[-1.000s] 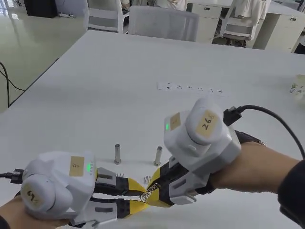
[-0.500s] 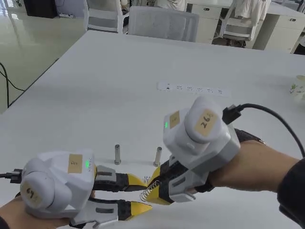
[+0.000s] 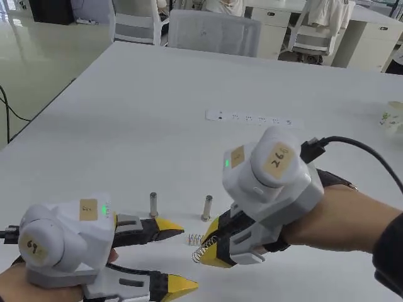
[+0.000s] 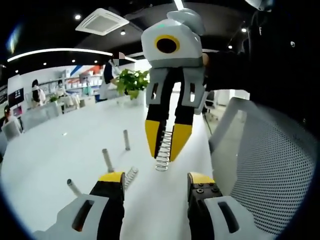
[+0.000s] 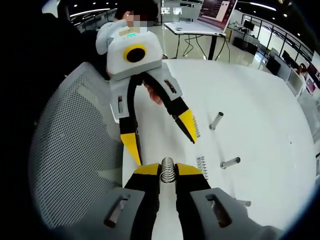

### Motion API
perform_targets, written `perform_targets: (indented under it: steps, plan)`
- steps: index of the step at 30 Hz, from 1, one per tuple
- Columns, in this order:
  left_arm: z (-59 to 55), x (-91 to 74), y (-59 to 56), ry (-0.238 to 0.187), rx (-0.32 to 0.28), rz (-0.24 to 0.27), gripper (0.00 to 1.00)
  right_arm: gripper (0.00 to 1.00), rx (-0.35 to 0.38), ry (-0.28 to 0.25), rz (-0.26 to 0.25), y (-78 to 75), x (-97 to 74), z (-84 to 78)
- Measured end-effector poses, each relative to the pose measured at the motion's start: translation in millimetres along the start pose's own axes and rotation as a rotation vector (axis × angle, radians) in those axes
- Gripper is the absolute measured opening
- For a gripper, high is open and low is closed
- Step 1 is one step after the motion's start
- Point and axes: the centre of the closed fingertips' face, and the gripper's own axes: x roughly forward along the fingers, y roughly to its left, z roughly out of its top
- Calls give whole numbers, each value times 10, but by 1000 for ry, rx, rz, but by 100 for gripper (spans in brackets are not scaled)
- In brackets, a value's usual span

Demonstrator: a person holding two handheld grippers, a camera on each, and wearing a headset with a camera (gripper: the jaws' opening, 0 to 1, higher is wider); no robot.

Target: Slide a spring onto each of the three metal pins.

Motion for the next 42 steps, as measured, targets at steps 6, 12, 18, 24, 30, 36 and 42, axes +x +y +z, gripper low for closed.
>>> perform_targets:
  steps: [6, 12, 18, 24, 30, 36, 42]
  plan:
    - [-20, -67, 65, -10, -27, 41, 55, 8, 14, 0, -14, -47, -49, -30]
    - [-40, -151, 122, -26, -64, 77, 62, 8, 26, 11, -36, -119, -113, -93]
    - [-60, -214, 158, -36, -91, 103, 67, 8, 44, 14, -63, -222, -204, -148]
    - [-88, -285, 221, -43, -116, 142, 73, 8, 66, 24, -91, -354, -304, -223]
    - [-103, -344, 269, -50, -132, 173, 76, 8, 96, 34, -129, -529, -447, -317]
    - [-120, -396, 326, -57, -148, 207, 81, 8, 105, 72, -163, -682, -540, -438]
    - [-131, -457, 376, -67, -160, 234, 85, 8, 105, 105, -188, -857, -638, -497]
